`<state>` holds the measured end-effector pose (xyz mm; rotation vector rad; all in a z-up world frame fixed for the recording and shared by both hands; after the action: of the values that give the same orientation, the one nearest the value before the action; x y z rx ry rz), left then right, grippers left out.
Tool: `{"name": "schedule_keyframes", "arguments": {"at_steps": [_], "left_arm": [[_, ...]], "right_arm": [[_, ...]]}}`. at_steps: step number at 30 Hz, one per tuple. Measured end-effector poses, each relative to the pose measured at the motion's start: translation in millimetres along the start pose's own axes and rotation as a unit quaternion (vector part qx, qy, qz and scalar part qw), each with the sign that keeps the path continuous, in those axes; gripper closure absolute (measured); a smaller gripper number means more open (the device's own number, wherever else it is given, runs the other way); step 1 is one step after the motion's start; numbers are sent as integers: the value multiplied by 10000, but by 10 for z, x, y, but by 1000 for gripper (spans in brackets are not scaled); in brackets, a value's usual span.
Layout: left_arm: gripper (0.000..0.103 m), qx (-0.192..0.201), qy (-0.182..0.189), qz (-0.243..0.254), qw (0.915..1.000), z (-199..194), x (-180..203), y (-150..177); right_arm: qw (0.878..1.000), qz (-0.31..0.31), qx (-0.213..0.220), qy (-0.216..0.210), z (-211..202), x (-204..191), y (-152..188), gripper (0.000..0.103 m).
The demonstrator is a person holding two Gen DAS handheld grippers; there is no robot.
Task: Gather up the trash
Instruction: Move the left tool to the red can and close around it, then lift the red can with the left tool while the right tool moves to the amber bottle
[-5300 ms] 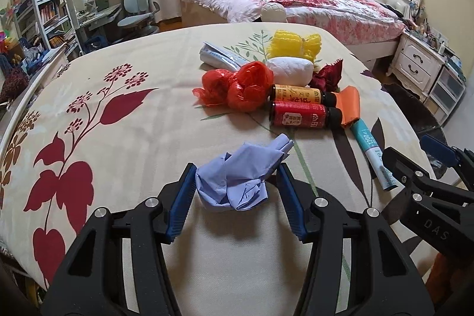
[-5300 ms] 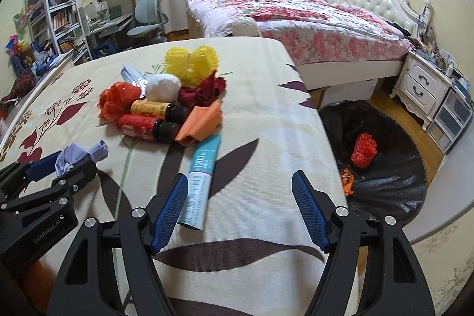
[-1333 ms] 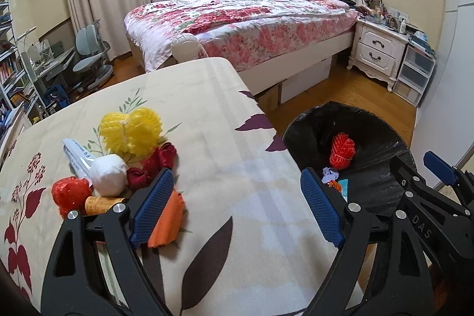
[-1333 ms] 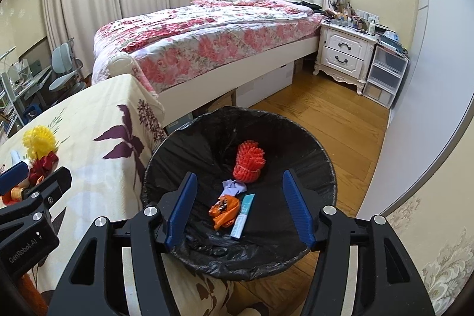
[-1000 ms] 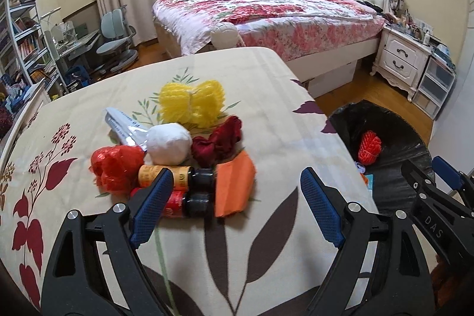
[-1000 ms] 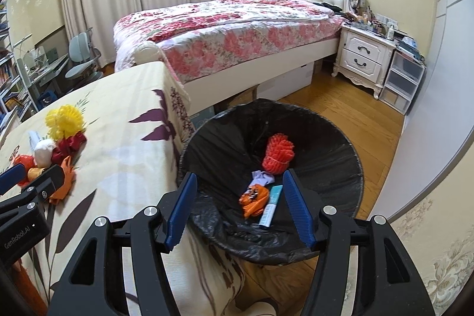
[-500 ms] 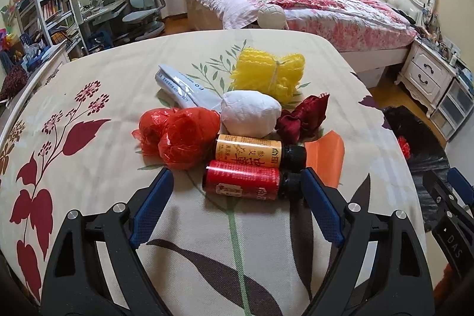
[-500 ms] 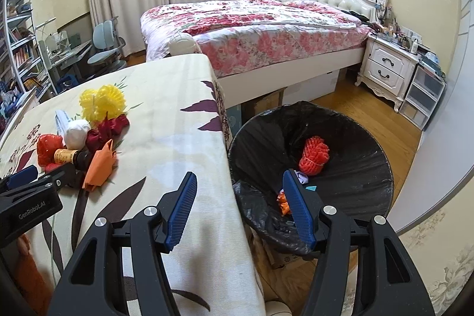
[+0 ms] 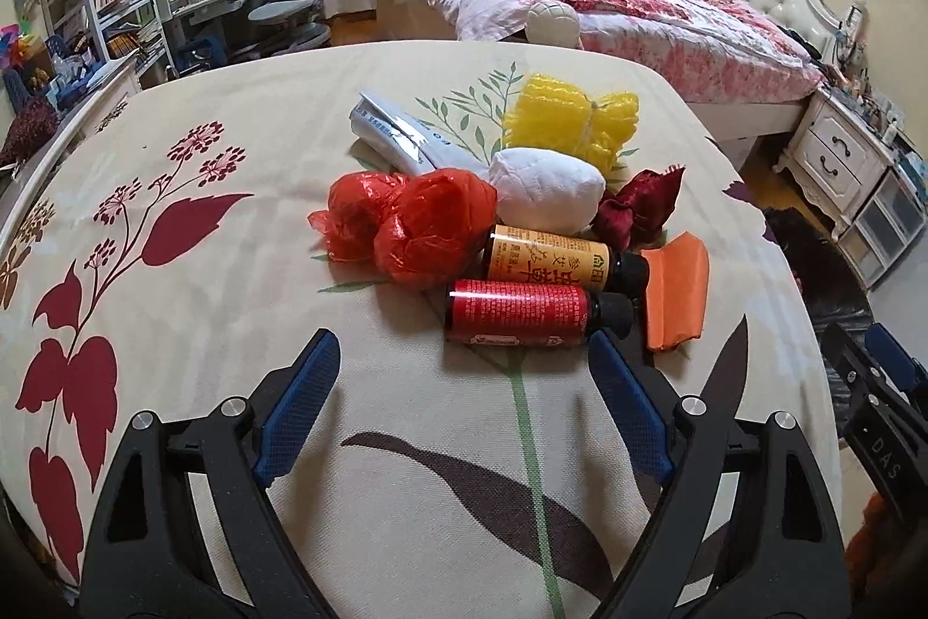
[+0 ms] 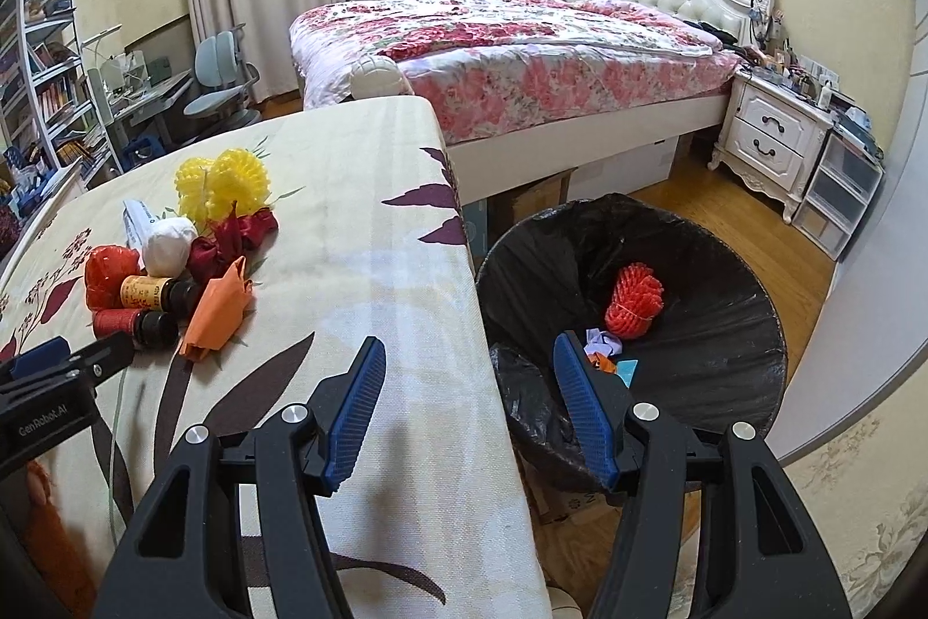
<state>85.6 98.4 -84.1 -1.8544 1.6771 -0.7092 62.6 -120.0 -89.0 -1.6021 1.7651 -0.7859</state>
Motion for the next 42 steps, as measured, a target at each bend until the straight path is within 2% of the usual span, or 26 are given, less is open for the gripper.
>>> {"name": "schedule_keyframes", "arguments": {"at_steps": [4, 8, 12, 16, 23, 26, 28, 29, 32, 35, 38, 39, 42], "left_arm": [[18, 76, 19, -27, 10000, 28, 84, -119], [18, 46, -150, -41, 9999, 155, 129, -212], [18, -94, -171, 12, 9998, 213, 112, -136], [18, -272, -37, -85, 9996, 205, 47, -24], [19, -310, 19, -97, 9995, 132, -88, 87], [26, -280, 8, -26, 9996, 90, -112, 119], [37, -236, -19, -14, 9997, 67, -136, 124], [39, -219, -15, -15, 9998, 64, -146, 122], [46, -192, 41, 24, 9998, 69, -148, 97], [57, -153, 140, 102, 9997, 85, -119, 66], [71, -97, 163, 226, 9996, 83, -86, 69], [80, -80, 227, 259, 9994, 76, -71, 72], [80, -66, 305, 293, 9991, 60, -63, 83]], "right_arm": [[10000, -4, 4, -9, -2, -13, 1, 44], [10000, -18, -29, -13, 20, -21, 13, 44], [10000, -16, -54, -32, 38, -22, 19, 44], [10000, -12, -68, -65, 39, -35, 27, 44], [9999, -47, -63, -90, 31, -61, 46, 44], [9999, -52, -66, -95, 30, -63, 48, 44], [9999, -70, -68, -102, 31, -79, 48, 44], [9999, -79, -68, -107, 27, -88, 50, 44], [9998, -104, -61, -130, 17, -110, 54, 44], [9998, -138, -61, -154, 2, -143, 55, 44], [9997, -167, -52, -187, -11, -176, 52, 44], [9996, -184, -50, -198, -15, -192, 49, 44], [9994, -226, -45, -254, -31, -238, 40, 44]]}}
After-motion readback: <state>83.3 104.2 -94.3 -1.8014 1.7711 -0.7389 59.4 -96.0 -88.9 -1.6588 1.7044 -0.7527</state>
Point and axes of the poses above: each gripper's, at about its wrist camera, not at the fingertips, and z roughly the way its jaws point, x to its right, y to its underside, the point moved 5 cm from there along z, roughly the way its jaws point, and after that the axes turned 4 degrees about x, right-handed, at the moved point
